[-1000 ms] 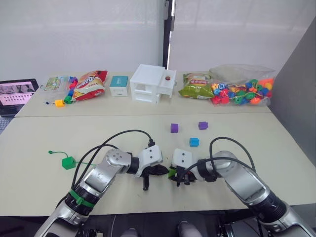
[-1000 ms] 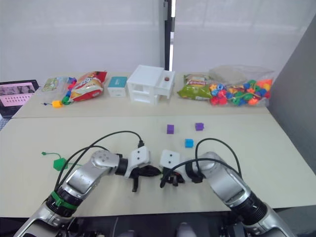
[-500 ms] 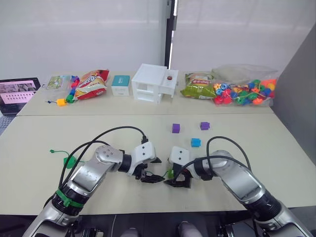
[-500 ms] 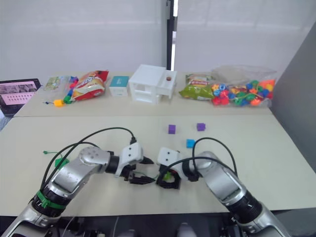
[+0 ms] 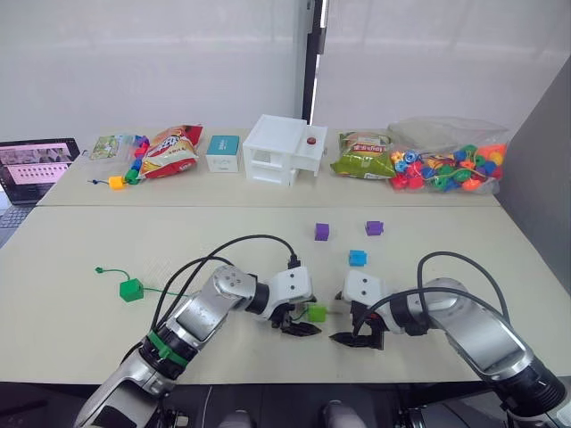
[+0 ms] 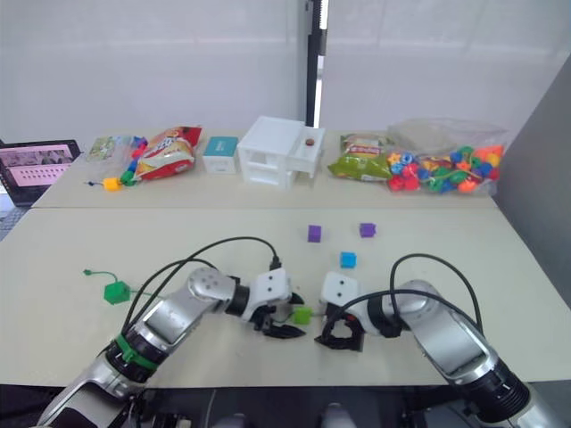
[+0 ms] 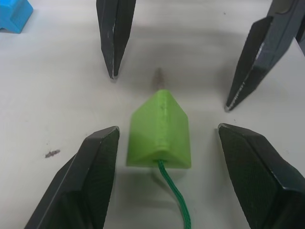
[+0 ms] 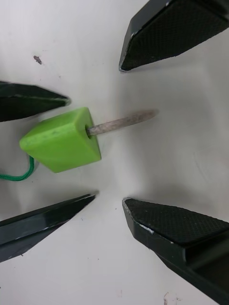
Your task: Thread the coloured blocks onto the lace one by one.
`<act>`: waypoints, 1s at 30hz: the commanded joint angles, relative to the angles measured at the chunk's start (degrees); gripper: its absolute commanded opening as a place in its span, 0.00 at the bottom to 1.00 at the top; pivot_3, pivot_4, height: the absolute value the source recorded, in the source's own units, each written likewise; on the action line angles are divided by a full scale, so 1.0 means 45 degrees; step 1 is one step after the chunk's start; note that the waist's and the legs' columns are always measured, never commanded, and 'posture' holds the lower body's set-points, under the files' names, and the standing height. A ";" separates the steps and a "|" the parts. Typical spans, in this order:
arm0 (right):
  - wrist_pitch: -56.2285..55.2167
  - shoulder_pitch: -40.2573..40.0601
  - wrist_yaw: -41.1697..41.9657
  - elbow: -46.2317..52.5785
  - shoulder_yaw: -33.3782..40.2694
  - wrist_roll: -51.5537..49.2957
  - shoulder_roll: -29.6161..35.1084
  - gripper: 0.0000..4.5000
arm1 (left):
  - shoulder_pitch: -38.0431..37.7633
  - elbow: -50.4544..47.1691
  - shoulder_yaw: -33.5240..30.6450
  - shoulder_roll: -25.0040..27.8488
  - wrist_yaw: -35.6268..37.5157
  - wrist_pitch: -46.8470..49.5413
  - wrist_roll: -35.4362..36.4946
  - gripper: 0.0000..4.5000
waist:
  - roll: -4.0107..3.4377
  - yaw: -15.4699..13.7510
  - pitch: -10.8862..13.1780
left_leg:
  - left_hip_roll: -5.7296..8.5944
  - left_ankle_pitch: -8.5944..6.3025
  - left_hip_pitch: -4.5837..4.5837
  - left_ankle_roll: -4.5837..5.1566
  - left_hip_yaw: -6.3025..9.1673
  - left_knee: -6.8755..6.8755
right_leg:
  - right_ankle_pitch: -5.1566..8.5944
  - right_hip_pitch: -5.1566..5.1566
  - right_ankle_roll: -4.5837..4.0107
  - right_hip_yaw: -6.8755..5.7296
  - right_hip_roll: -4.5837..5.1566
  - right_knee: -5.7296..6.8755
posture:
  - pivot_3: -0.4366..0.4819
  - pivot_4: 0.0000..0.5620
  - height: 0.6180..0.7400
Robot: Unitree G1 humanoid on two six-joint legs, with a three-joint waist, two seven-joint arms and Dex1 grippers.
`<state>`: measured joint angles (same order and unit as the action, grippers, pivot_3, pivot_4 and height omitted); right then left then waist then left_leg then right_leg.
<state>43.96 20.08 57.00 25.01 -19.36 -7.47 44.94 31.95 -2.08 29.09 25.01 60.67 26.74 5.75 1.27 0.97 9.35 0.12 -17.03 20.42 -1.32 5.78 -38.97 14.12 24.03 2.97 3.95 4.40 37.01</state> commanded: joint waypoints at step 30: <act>-0.1720 0.0514 0.0189 -0.1245 -0.0523 0.0425 0.0282 0.00 | -0.0403 0.0012 -0.0111 0.1367 0.1352 -0.0706 -0.0502 0.29 | -0.0001 0.0153 -0.0001 | -0.0008 0.0000 -0.0036 0.0000 0.0001 0.0000 | 0.0001 -0.0027 0.0000 0.0000 -0.0008 0.0007 | 0.48 0.27 1.00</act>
<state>36.27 21.98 58.36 20.39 -22.22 -7.45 44.81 31.80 -2.12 28.59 28.92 64.96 23.14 4.18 1.27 1.66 9.35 0.08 -17.03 20.26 -1.32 5.79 -38.97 14.12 23.92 2.97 3.95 4.36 37.04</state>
